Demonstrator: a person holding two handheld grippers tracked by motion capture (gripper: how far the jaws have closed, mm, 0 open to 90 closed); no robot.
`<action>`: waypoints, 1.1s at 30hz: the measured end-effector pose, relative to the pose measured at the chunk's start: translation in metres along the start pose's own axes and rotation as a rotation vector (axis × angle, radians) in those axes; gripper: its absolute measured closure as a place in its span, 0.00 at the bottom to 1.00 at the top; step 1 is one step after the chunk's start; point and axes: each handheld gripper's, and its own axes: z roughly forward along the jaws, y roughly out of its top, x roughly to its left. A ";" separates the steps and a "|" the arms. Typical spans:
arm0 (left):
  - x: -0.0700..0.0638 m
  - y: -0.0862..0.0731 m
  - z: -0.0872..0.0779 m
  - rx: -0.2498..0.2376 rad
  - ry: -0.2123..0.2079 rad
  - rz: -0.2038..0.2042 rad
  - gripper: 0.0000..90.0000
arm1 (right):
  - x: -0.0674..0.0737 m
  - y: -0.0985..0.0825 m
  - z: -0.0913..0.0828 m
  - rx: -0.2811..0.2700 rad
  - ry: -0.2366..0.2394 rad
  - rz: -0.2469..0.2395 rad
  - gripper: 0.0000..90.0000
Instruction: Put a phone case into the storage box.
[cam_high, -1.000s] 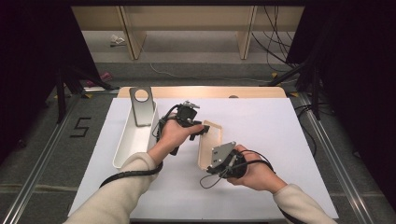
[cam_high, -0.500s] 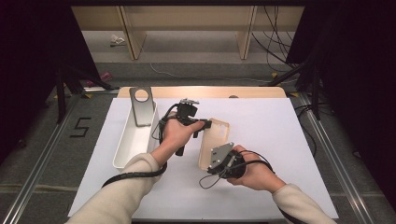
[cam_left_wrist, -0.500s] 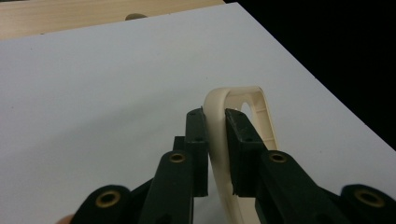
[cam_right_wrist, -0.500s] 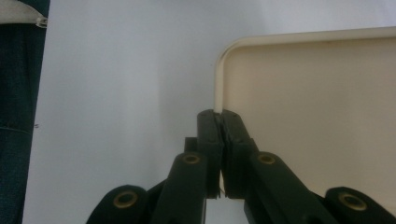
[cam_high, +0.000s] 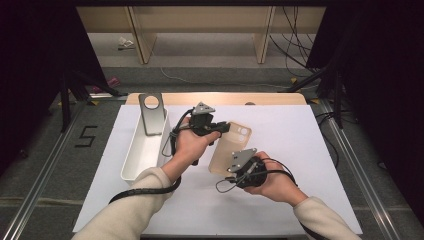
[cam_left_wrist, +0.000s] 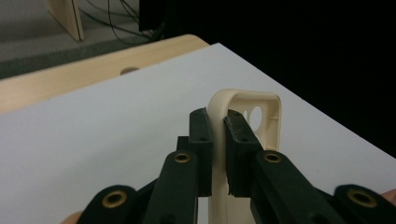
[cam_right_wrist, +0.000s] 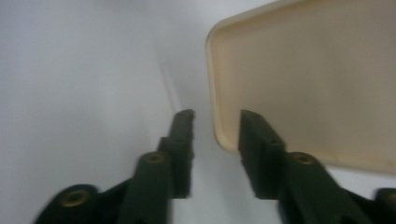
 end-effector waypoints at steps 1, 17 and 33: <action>0.001 -0.001 -0.002 -0.016 0.010 0.021 0.92 | -0.002 -0.001 -0.001 -0.006 -0.010 0.018 0.65; 0.012 -0.013 -0.030 -0.170 0.053 0.100 0.91 | -0.027 -0.029 -0.021 -0.106 -0.155 0.345 0.39; 0.029 -0.016 -0.065 -0.251 0.068 0.069 0.91 | -0.035 -0.046 -0.032 -0.186 -0.183 0.435 0.31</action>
